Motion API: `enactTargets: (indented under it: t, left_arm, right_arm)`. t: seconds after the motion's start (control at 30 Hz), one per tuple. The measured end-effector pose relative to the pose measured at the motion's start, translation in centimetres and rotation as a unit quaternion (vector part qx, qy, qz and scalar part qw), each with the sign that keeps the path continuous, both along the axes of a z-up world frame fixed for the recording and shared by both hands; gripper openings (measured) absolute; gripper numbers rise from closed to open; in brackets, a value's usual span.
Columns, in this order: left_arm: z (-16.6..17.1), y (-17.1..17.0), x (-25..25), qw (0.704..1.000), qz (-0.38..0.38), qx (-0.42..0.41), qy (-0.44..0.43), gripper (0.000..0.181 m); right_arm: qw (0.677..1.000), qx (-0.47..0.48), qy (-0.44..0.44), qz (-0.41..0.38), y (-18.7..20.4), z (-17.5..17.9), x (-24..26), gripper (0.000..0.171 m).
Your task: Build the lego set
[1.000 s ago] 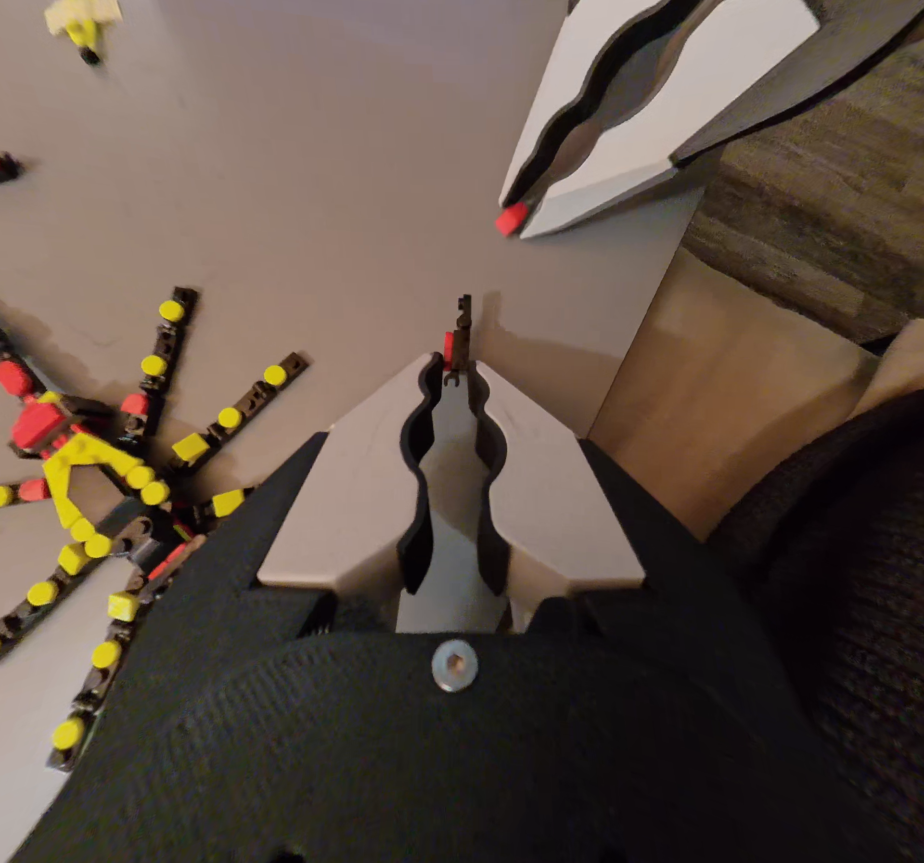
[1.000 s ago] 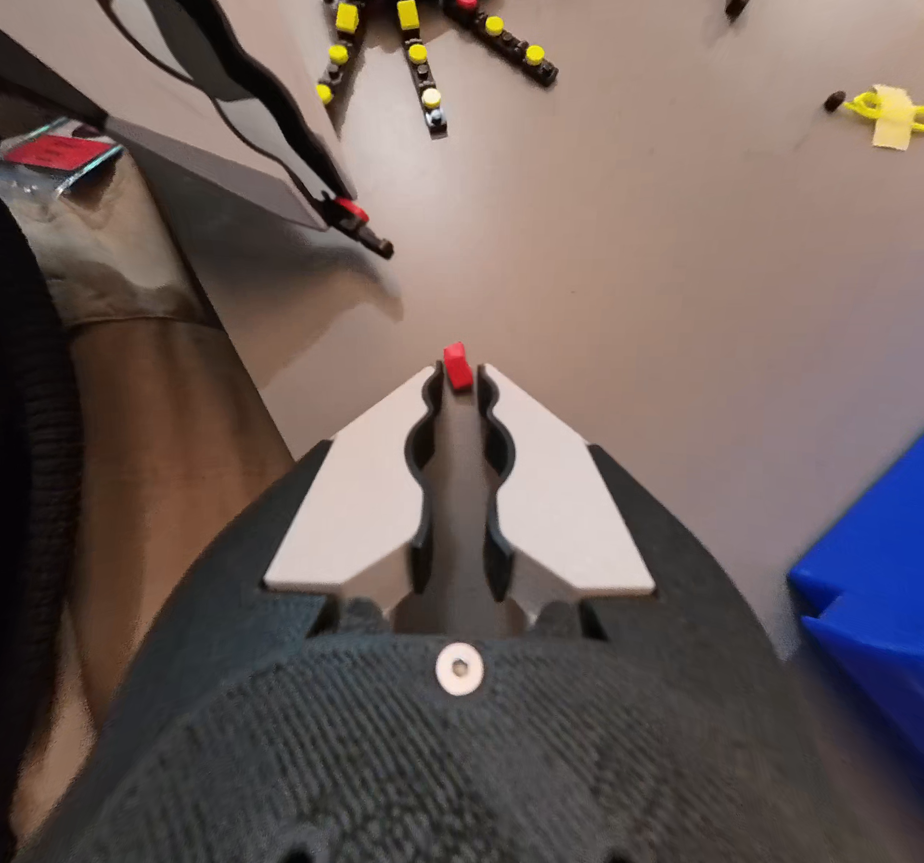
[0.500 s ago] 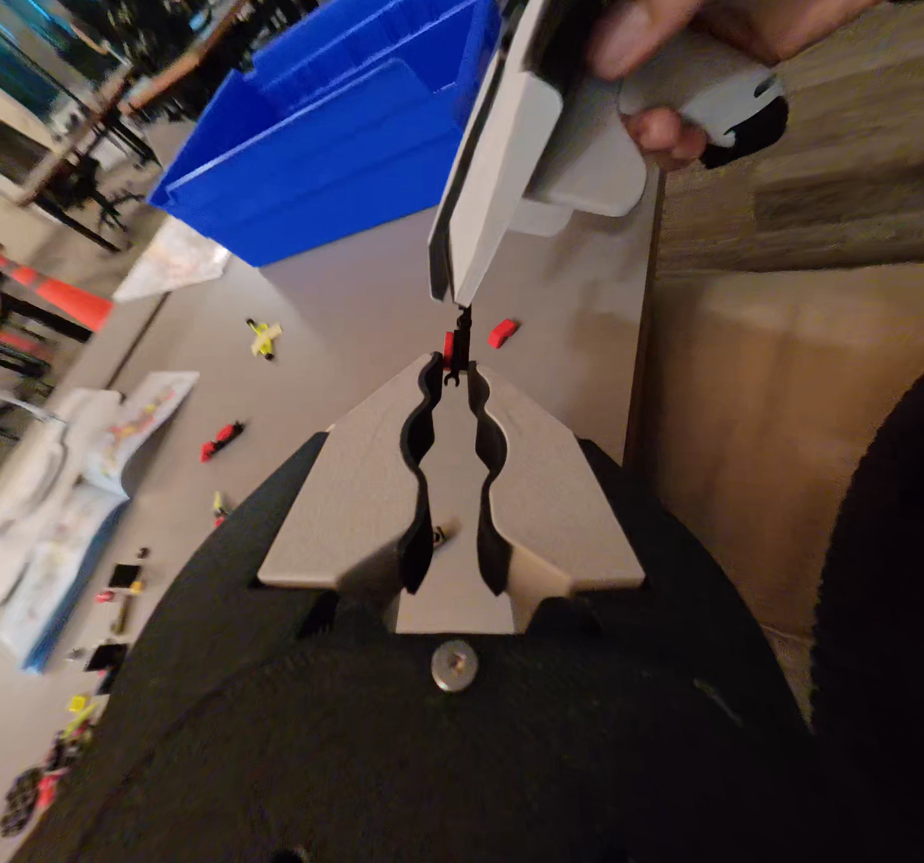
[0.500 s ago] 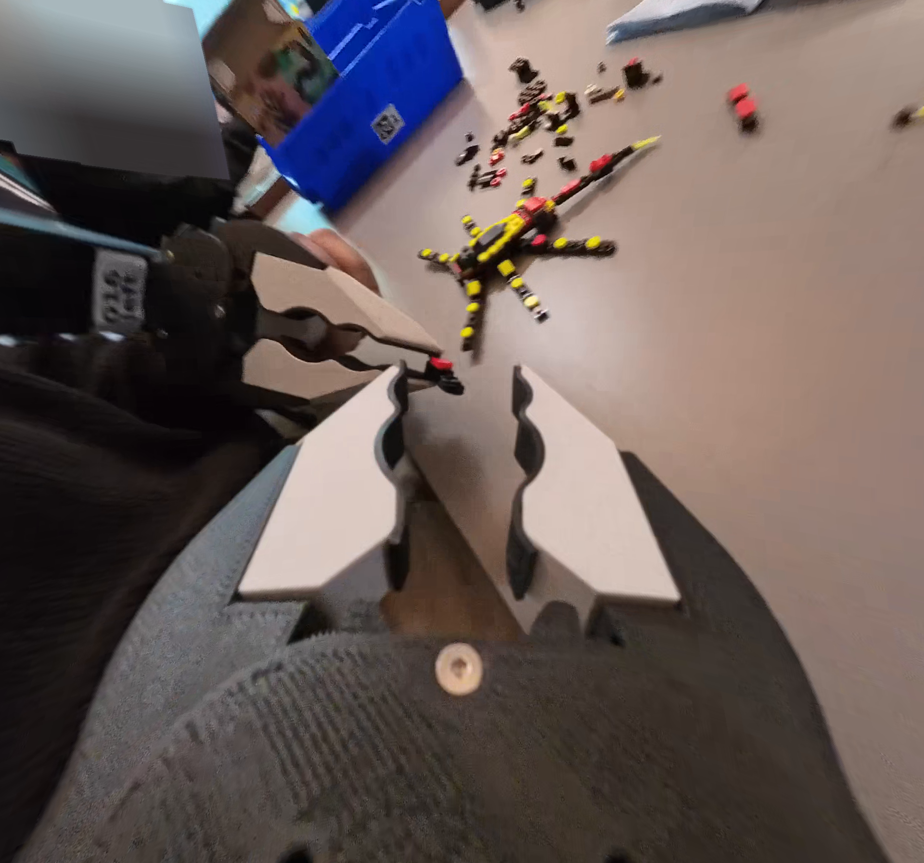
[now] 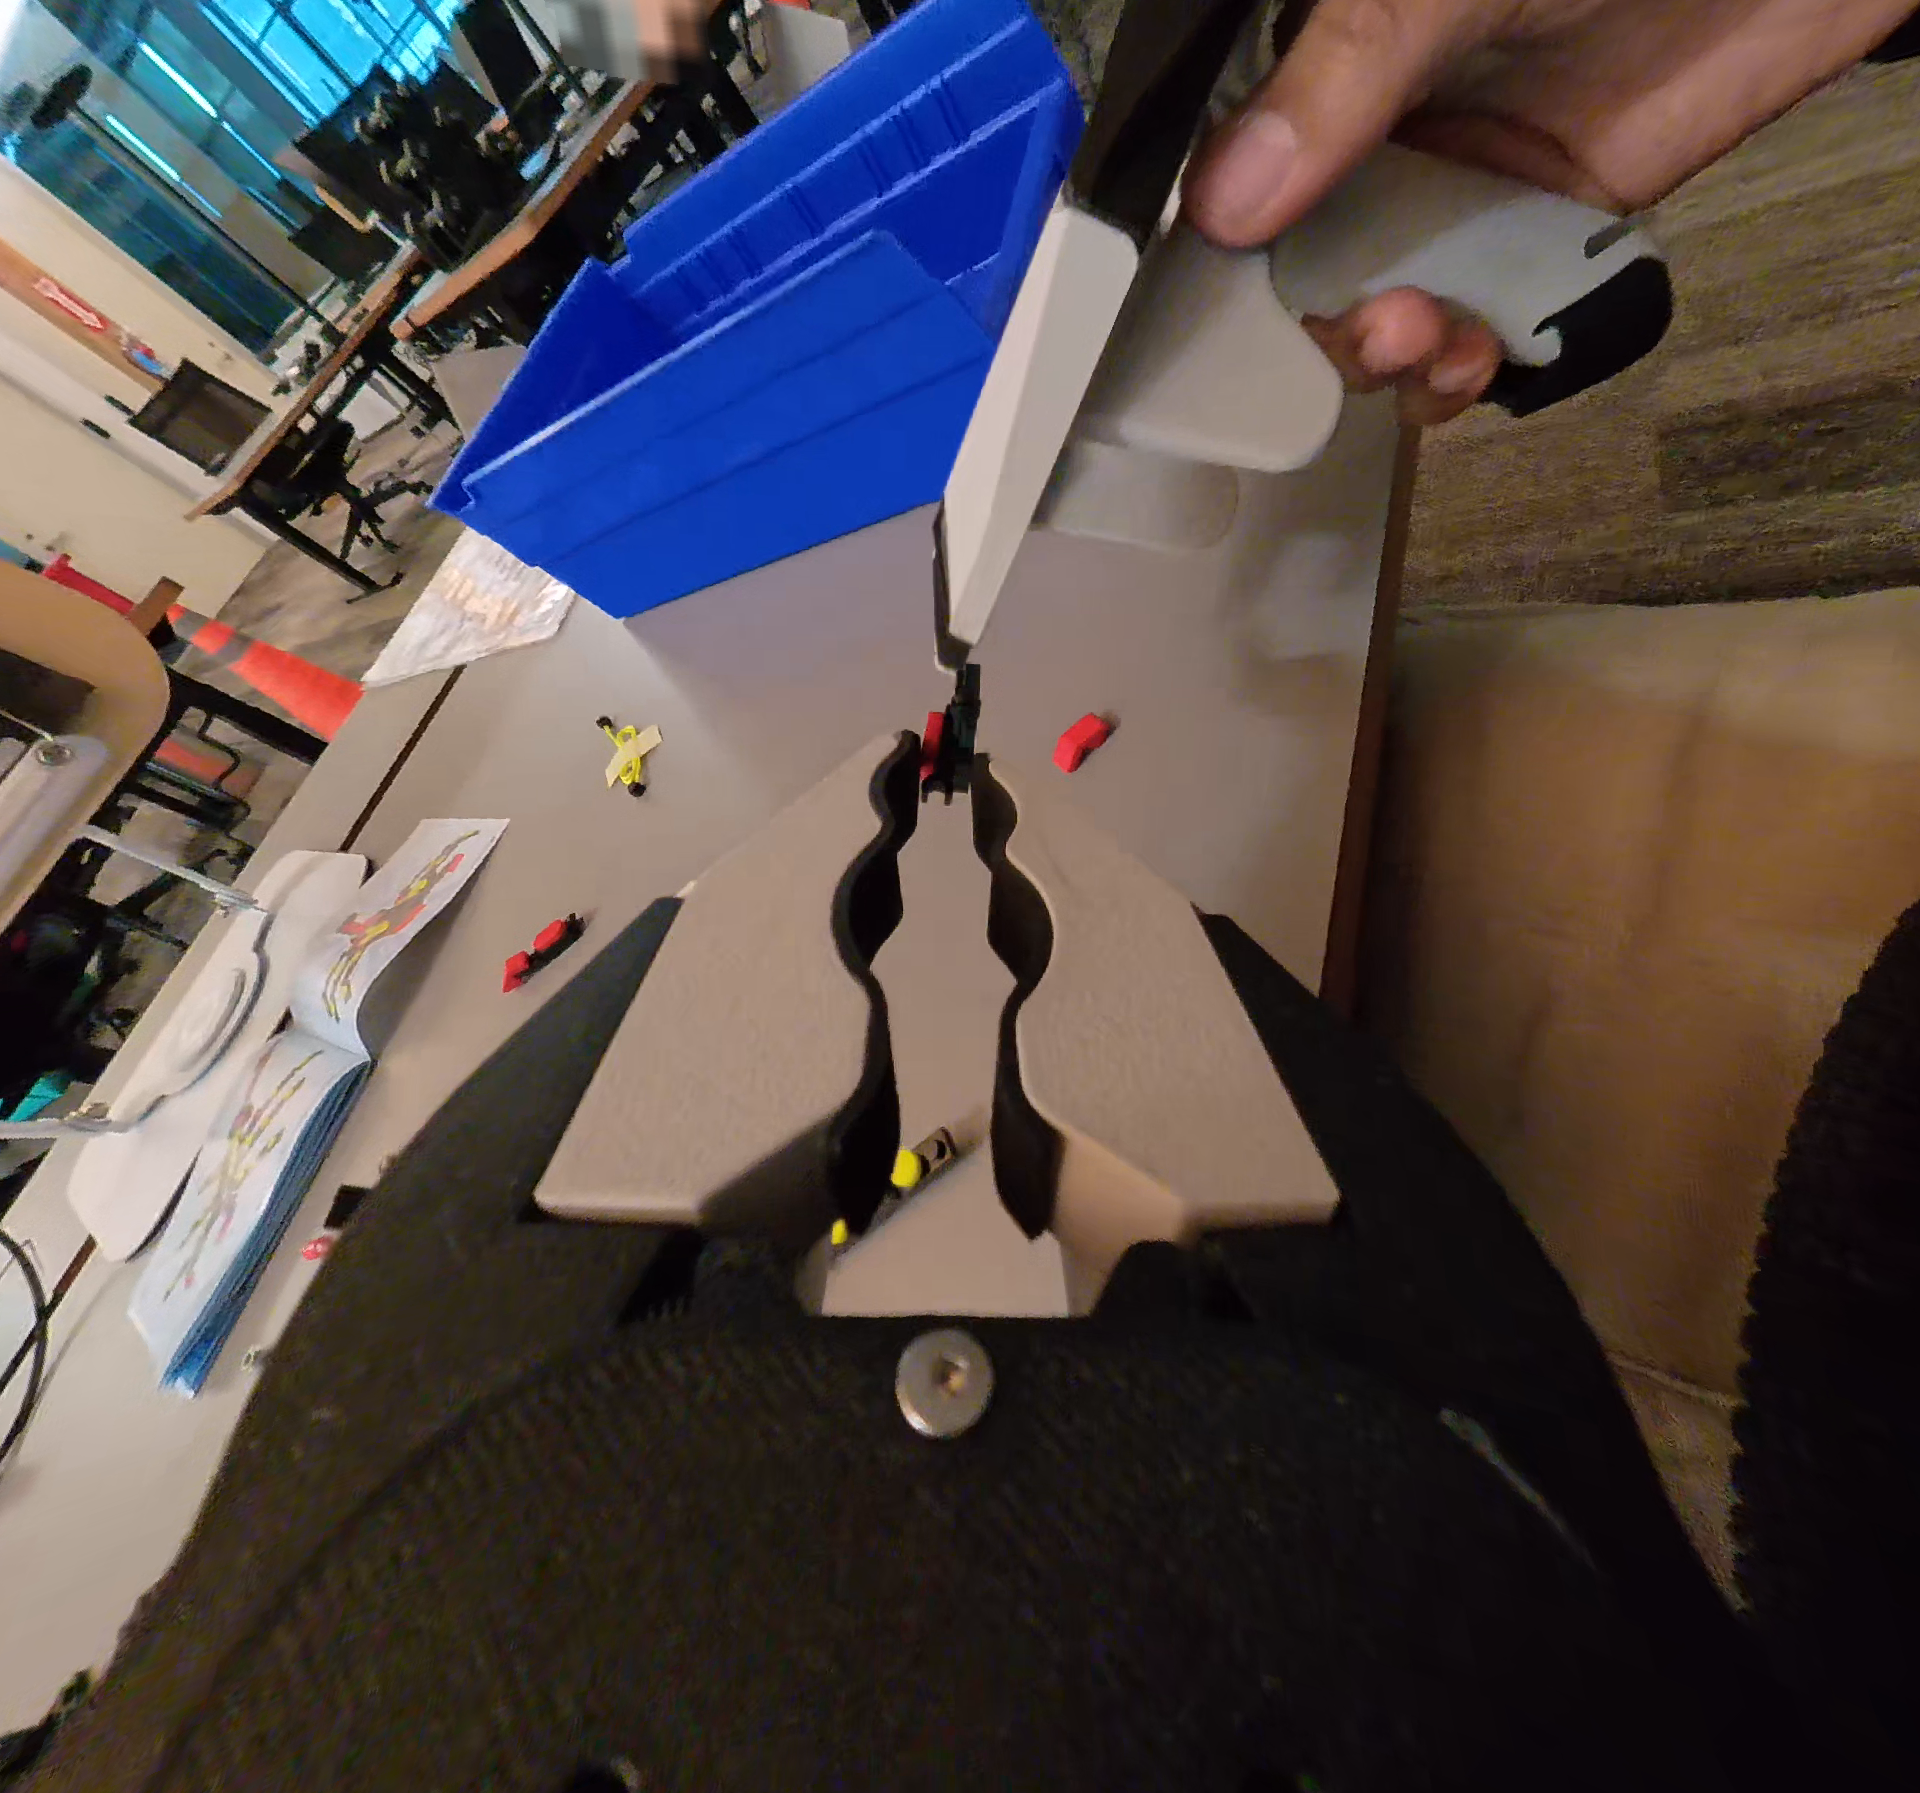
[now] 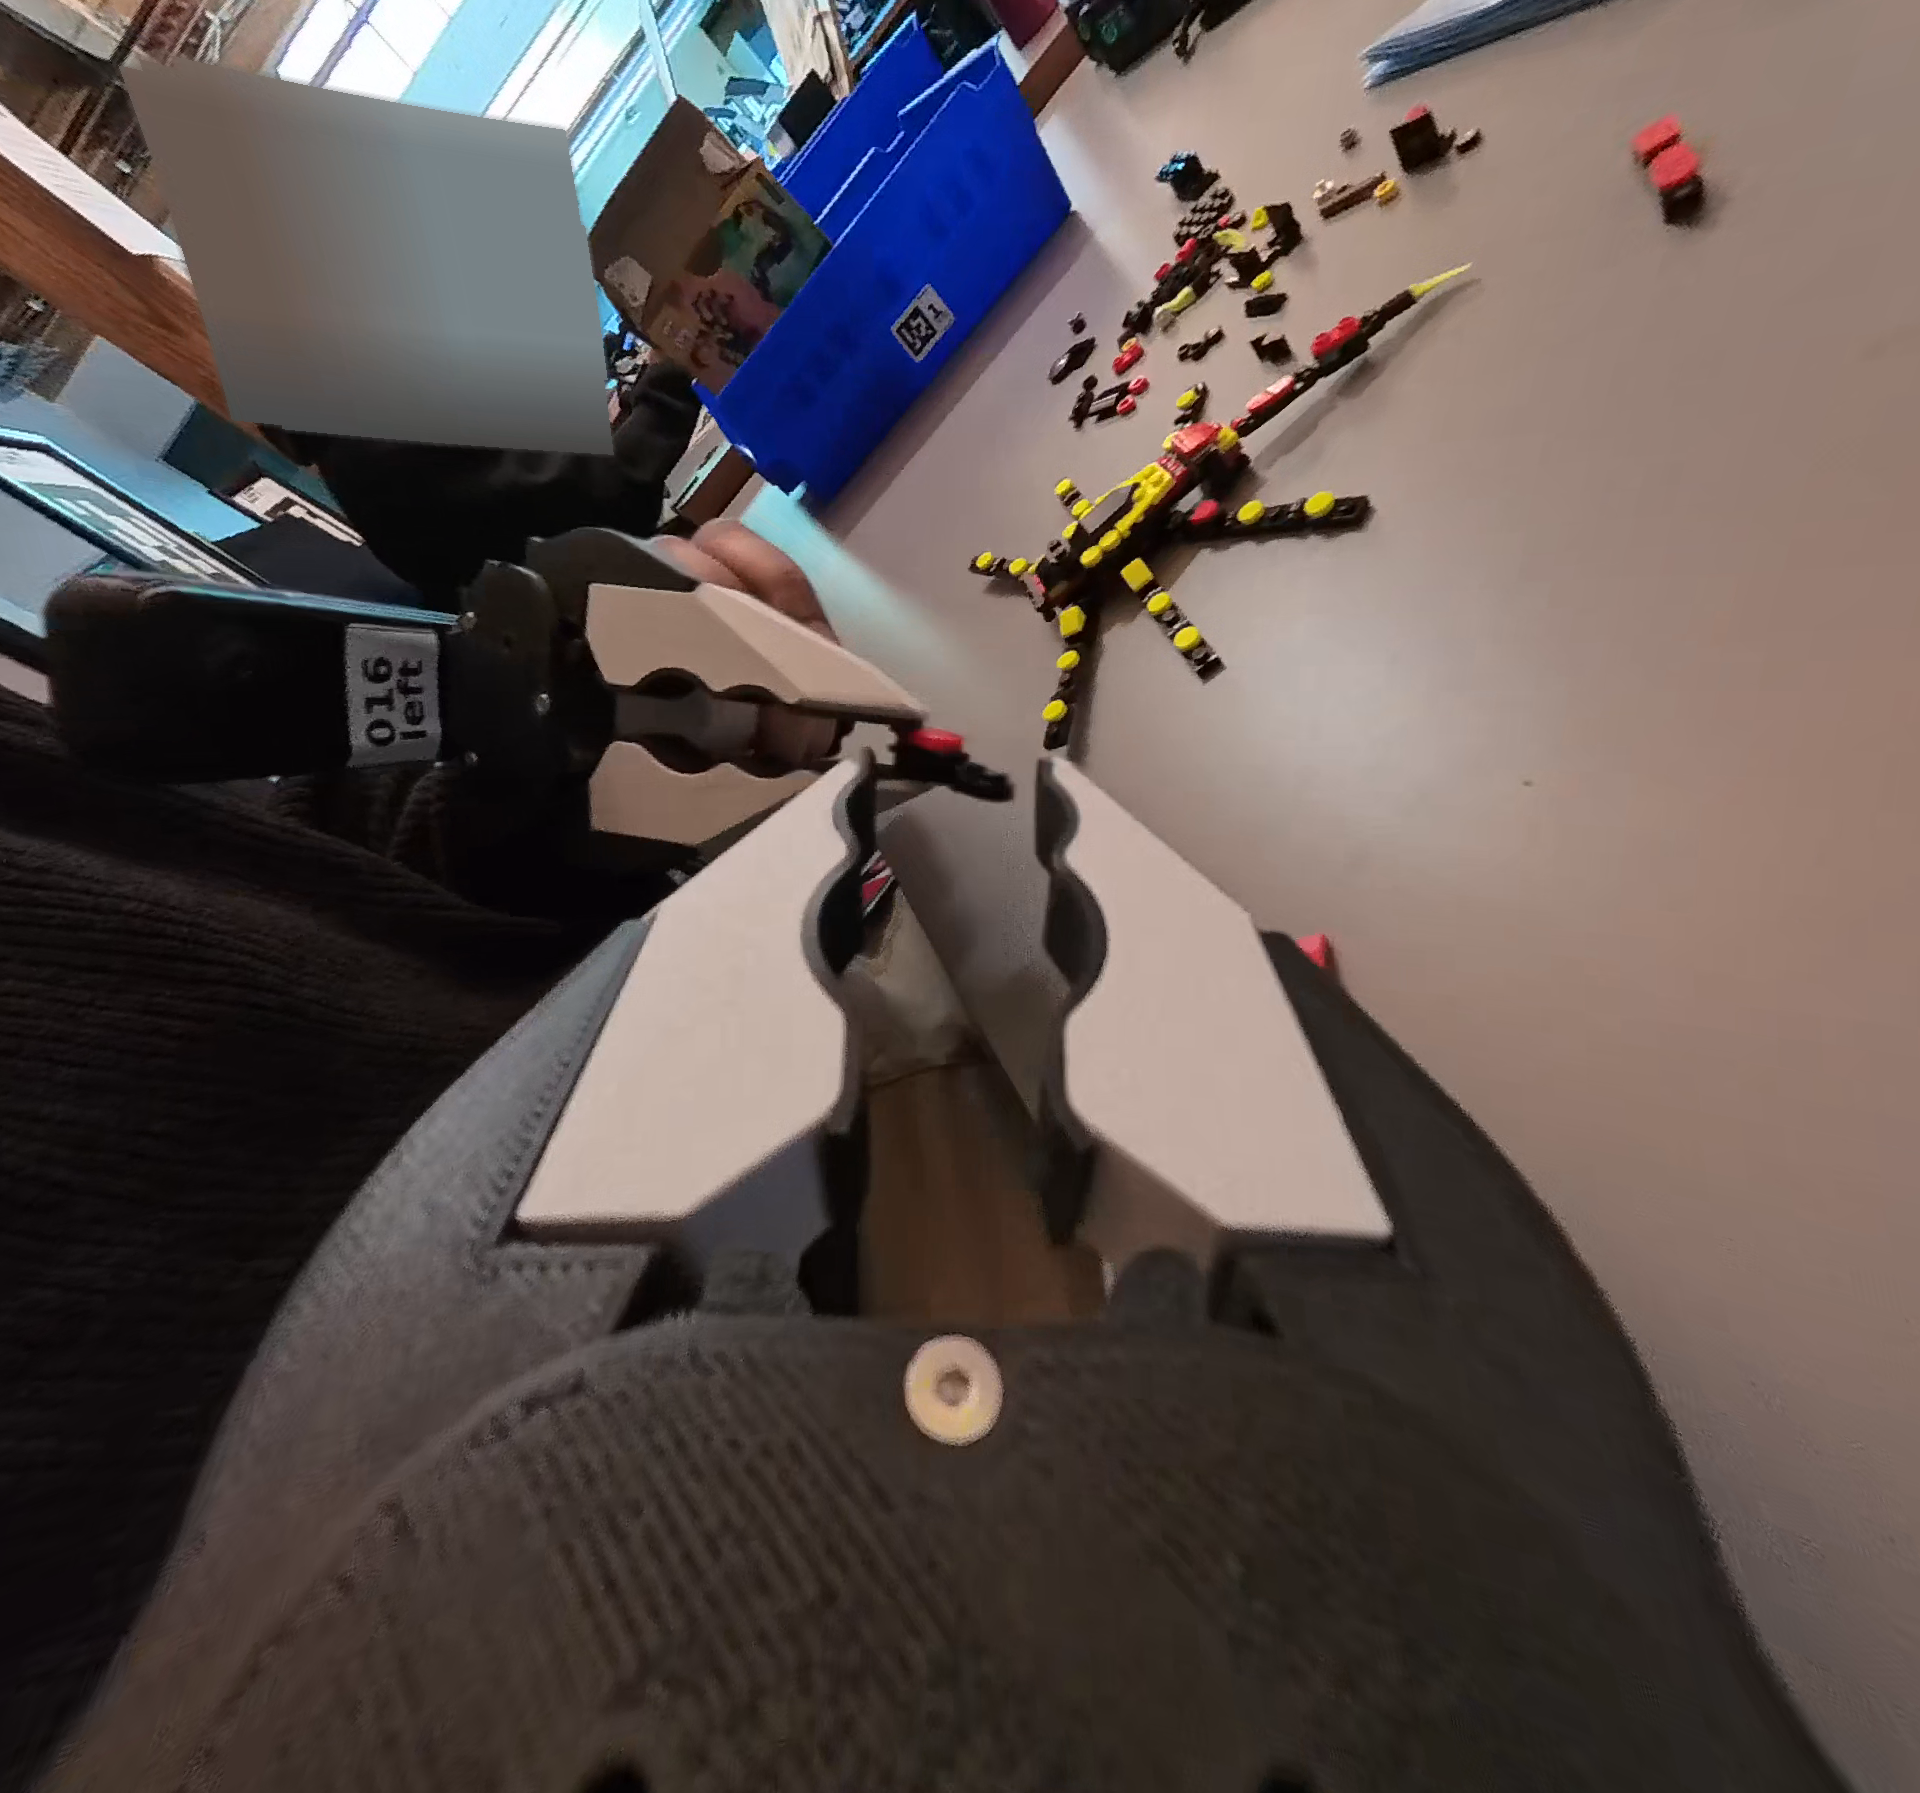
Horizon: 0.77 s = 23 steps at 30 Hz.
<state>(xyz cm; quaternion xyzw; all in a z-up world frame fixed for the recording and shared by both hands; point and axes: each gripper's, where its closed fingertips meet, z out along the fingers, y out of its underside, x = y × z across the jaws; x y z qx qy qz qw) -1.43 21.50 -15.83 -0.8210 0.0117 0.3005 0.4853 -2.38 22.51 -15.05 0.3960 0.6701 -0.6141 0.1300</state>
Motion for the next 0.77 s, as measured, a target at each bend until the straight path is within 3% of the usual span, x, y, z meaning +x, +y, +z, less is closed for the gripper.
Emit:
enactTargets:
  t: [0.1,0.13,0.17,0.33,0.47,0.53,0.6,0.67,0.7,0.77]
  left_arm:
    - [0.9,0.2,0.5,1.0,-0.008,0.016,0.017,0.008]
    - [1.1,0.2,0.5,1.0,-0.009,0.017,0.02,0.008]
    - [1.2,0.2,0.5,1.0,-0.007,0.019,0.022,0.008]
    - [1.6,0.2,0.3,0.998,0.002,0.056,-0.018,0.01]
    - [2.6,0.1,0.5,0.967,-0.008,0.161,-0.199,0.06]
    - [3.8,-0.1,0.4,0.907,-0.027,0.239,-0.345,0.073]
    - [4.4,-0.2,0.9,0.803,-0.071,0.291,-0.515,0.077]
    - [5.0,-0.2,2.1,0.699,-0.126,0.314,-0.63,0.076]
    - [5.0,-0.2,2.8,0.664,-0.146,0.312,-0.664,0.076]
    - [4.6,0.3,4.4,0.622,-0.174,0.283,-0.709,0.081]
  right_arm:
    - [1.0,-0.016,-0.018,-0.002,-0.3,-0.1,0.1,0.039]
    - [0.999,-0.032,-0.025,0.007,-0.6,0.1,0.3,0.031]
    - [0.998,-0.052,-0.031,0.02,-0.8,0.5,0.7,0.012]
    - [0.993,-0.109,-0.037,0.039,-0.7,1.8,0.9,0.005]
    - [0.991,-0.106,0.045,0.068,-0.5,3.6,1.2,0.005]
    - [0.982,-0.078,0.136,0.101,-0.5,4.5,2.0,0.005]
    - [0.956,-0.025,0.26,0.134,-0.6,4.9,3.1,0.005]
    - [0.92,0.038,0.359,0.154,-0.9,4.6,4.0,0.006]
    - [0.905,0.057,0.39,0.159,-1.2,4.5,4.4,0.006]
    - [0.89,0.072,0.417,0.169,-1.8,4.4,5.2,0.006]
